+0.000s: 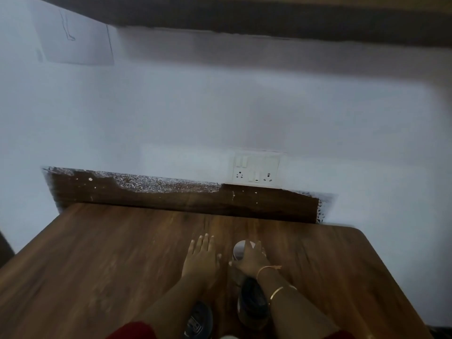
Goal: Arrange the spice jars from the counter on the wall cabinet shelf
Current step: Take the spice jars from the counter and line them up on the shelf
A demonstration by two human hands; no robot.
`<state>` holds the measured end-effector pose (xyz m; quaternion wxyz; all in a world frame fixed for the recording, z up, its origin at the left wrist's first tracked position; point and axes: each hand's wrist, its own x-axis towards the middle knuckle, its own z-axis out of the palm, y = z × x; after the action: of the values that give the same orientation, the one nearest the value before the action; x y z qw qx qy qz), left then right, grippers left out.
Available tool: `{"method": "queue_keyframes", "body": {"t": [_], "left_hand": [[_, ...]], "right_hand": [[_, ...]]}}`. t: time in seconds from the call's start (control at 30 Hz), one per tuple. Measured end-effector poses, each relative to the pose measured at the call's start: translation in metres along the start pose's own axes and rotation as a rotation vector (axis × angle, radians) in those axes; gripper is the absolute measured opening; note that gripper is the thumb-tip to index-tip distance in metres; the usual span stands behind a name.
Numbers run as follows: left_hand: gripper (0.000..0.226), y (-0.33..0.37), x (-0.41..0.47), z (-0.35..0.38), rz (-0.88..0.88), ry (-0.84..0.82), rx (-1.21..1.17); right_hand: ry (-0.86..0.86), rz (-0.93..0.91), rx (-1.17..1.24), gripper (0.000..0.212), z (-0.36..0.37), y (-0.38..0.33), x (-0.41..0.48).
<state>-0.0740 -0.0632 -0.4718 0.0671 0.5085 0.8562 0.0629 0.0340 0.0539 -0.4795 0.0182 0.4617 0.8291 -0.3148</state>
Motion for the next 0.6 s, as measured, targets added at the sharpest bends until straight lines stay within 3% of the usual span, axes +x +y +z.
{"method": "queue_keyframes", "body": {"t": [0.1,0.23,0.33,0.43,0.6], "left_hand": [[0.055,-0.002,-0.001,0.002,-0.037,-0.001,-0.014],[0.055,-0.007,-0.002,0.002,-0.080,0.005,-0.034],[0.055,-0.014,-0.001,0.003,-0.117,-0.004,-0.133],[0.054,-0.016,0.001,-0.001,-0.231,0.049,-0.391],[0.050,-0.028,0.011,-0.018,-0.591,0.139,-0.966]], "right_hand": [[0.010,0.000,-0.026,0.094,0.005,0.002,0.005],[0.144,-0.060,-0.051,0.073,0.003,0.003,0.008],[0.171,-0.105,-0.039,0.075,0.001,0.001,0.010],[0.183,-0.174,0.042,0.081,-0.006,-0.008,0.011],[0.216,-0.308,0.416,0.062,-0.033,-0.036,0.011]]}}
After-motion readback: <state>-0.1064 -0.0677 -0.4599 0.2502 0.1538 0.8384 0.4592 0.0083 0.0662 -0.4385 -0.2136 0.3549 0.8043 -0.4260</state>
